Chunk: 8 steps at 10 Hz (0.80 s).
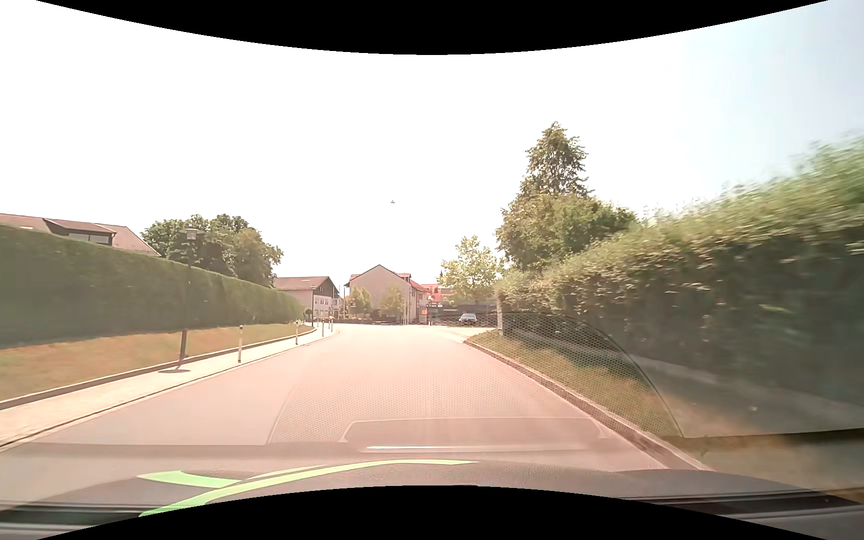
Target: Follow the waypoints while adhering to traffic rules and regulations
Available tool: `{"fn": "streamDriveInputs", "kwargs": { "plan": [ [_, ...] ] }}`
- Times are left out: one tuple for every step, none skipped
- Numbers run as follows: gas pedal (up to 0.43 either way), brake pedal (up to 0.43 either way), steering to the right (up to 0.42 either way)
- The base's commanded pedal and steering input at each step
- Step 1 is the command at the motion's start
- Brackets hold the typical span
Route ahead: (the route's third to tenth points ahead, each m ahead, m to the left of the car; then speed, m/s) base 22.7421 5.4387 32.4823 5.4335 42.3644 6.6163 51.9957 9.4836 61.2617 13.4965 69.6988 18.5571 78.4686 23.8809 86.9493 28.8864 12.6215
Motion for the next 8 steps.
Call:
{"fn": "streamDriveInputs", "kwargs": {
  "plan": [
    [0.0, 0.098, -0.007],
    [0.0, 0.122, -0.007],
    [0.0, 0.14, -0.007],
    [0.0, 0.146, -0.008],
    [0.0, 0.146, -0.01],
    [0.0, 0.146, -0.012],
    [0.0, 0.146, -0.015],
    [0.0, 0.146, -0.016]
  ]
}}
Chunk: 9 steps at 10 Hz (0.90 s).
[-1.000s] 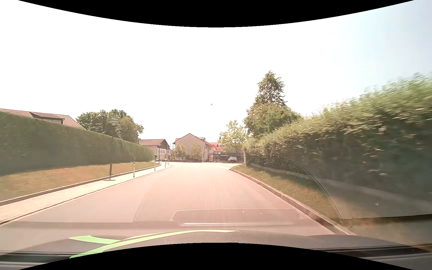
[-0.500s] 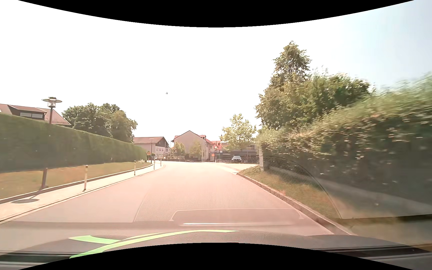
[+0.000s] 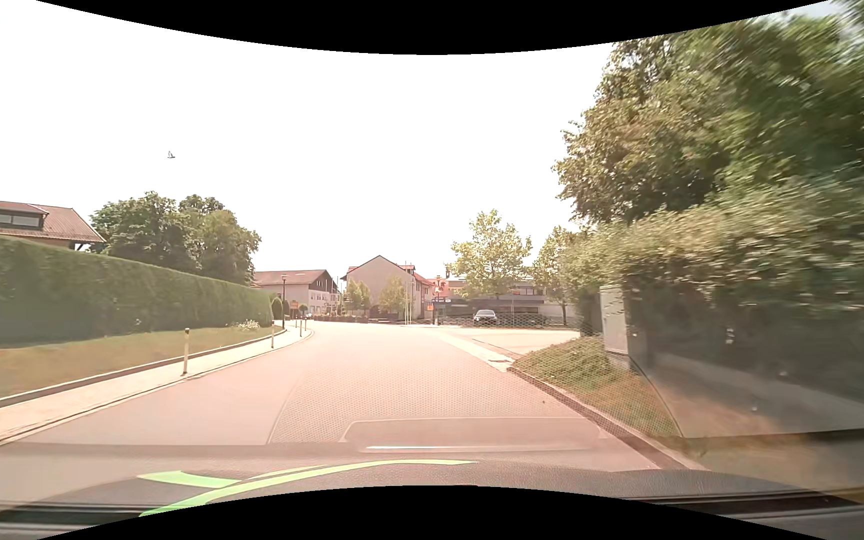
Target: Follow the waypoints while adhering to traffic rules and regulations
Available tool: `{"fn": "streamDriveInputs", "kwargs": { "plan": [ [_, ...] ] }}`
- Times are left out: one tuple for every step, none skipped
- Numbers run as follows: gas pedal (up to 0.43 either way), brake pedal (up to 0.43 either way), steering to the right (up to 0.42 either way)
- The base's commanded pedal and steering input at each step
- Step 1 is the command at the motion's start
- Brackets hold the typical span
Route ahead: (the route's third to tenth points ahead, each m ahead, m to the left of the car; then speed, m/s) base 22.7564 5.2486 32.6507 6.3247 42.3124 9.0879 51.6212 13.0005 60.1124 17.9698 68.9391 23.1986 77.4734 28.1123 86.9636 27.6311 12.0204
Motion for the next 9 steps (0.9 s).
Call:
{"fn": "streamDriveInputs", "kwargs": {
  "plan": [
    [0.0, 0.14, -0.018],
    [0.0, 0.134, -0.019],
    [0.0, 0.122, -0.023],
    [0.0, 0.104, -0.028],
    [0.0, 0.079, -0.029],
    [0.0, 0.006, -0.03],
    [0.0, 0.0, -0.032],
    [0.0, 0.0, -0.035],
    [0.0, 0.0, -0.038]
  ]
}}
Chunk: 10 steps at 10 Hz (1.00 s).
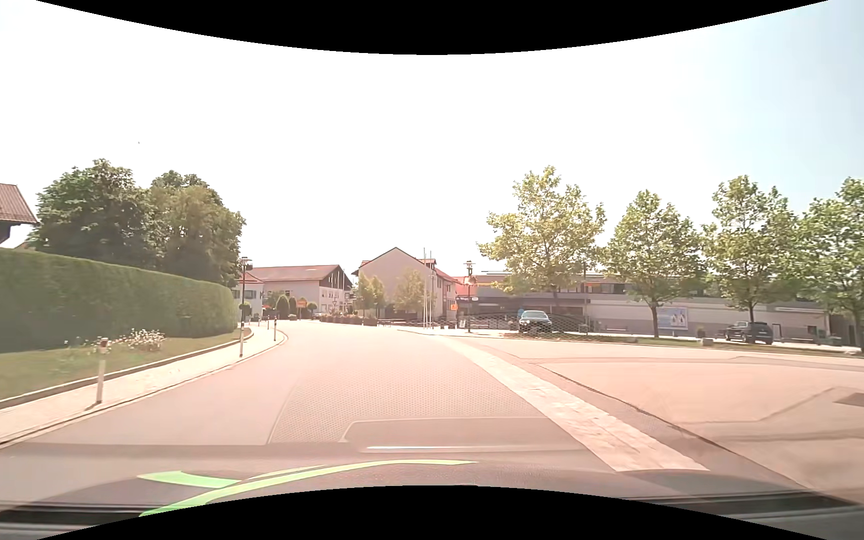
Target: Follow the waypoints while adhering to traffic rules and regulations
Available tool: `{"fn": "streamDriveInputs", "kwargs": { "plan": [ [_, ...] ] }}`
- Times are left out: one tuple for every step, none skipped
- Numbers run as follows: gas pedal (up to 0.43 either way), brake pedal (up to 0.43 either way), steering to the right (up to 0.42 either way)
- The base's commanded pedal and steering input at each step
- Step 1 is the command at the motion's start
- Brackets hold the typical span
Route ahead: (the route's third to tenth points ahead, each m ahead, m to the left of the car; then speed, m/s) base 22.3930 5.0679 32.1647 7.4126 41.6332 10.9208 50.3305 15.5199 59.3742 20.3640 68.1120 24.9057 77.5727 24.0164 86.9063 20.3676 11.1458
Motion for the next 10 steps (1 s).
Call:
{"fn": "streamDriveInputs", "kwargs": {
  "plan": [
    [0.0, 0.0, -0.042],
    [0.0, 0.0, -0.044],
    [0.0, 0.0, -0.045],
    [0.0, 0.0, -0.045],
    [0.0, 0.0, -0.045],
    [0.0, 0.0, -0.046],
    [0.039, 0.0, -0.048],
    [0.039, 0.0, -0.051],
    [0.039, 0.0, -0.053],
    [0.047, 0.0, -0.055]
  ]
}}
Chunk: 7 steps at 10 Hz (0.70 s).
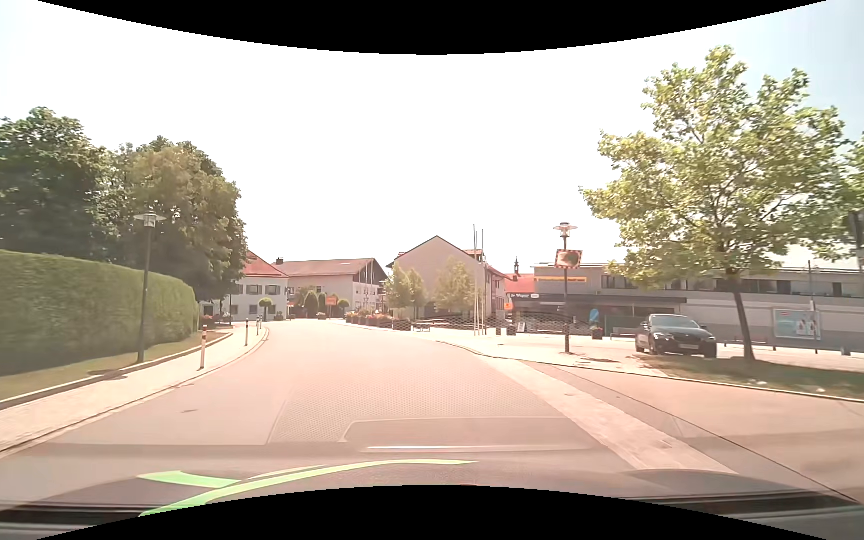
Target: Follow the waypoints while adhering to traffic rules and regulations
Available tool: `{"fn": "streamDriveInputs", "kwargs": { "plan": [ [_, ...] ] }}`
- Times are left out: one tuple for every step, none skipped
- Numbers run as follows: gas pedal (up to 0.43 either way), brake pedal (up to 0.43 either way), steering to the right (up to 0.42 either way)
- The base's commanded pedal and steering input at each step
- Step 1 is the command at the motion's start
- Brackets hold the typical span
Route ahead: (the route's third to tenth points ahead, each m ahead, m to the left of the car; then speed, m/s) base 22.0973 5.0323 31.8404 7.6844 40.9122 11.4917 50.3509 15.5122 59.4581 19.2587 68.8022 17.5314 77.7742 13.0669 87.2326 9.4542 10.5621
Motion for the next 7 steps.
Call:
{"fn": "streamDriveInputs", "kwargs": {
  "plan": [
    [0.047, 0.0, -0.055],
    [0.047, 0.0, -0.055],
    [0.047, 0.0, -0.057],
    [0.047, 0.0, -0.06],
    [0.047, 0.0, -0.063],
    [0.047, 0.0, -0.065],
    [0.047, 0.0, -0.064]
  ]
}}
